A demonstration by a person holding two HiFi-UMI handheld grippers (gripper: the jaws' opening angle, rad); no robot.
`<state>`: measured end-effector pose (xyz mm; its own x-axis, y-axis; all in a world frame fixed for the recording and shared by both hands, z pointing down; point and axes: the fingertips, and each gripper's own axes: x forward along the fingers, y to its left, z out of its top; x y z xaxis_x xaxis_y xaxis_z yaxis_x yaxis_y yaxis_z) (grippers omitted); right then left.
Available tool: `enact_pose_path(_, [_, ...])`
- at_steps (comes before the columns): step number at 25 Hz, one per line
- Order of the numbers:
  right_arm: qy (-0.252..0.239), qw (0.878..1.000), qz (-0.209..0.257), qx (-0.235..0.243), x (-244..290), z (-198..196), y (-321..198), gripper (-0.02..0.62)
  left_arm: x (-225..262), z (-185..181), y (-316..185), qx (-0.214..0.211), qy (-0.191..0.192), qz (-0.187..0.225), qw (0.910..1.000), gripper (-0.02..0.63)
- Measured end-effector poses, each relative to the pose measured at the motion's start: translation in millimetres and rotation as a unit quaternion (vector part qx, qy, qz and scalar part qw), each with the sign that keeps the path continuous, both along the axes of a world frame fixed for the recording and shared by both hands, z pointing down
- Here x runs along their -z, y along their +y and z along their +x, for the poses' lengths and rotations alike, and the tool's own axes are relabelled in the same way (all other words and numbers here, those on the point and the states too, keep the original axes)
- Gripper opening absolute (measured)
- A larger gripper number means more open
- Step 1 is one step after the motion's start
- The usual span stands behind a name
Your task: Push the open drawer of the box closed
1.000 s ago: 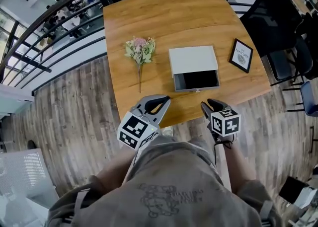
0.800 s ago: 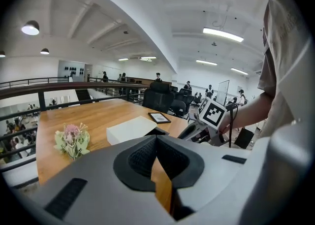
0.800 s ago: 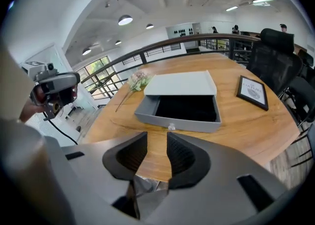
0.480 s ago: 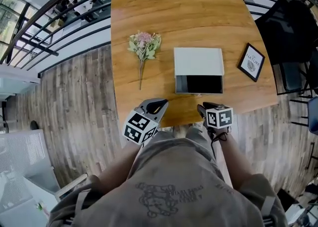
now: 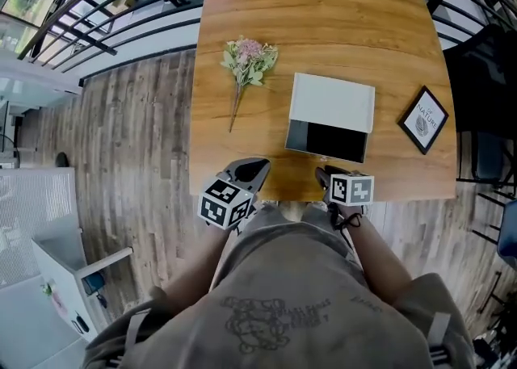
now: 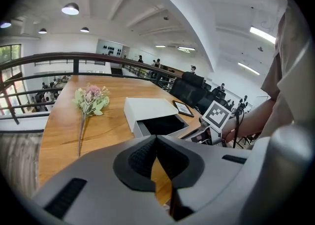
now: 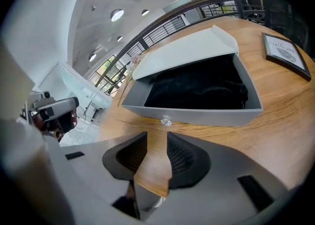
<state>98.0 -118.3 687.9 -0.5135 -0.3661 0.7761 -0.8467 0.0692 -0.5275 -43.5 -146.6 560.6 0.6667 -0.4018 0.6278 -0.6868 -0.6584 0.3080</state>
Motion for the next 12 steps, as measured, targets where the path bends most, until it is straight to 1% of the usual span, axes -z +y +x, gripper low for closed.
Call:
enact_pose_path(4, [-0.002, 1.0, -0.006, 0.028, -4, 1, -8, 0.141, -5, -16, 4, 0.055, 0.003, -0.019, 0.9983, 0.015])
enact_pose_path(7, [-0.002, 0.999, -0.012, 0.038, -8, 0, -12, 0.136, -8, -24, 8, 0.076, -0.005, -0.028, 0.9967, 0.015])
enact_pose_path(10, [-0.004, 0.999, -0.023, 0.025, -14, 5, -15, 0.073, -9, -24, 5, 0.09, -0.005, -0.03, 0.9955, 0.015])
enact_pose_path(12, [-0.019, 0.999, -0.032, 0.017, -16, 6, -14, 0.066, -7, -20, 2, 0.093, -0.001, -0.028, 0.9953, 0.015])
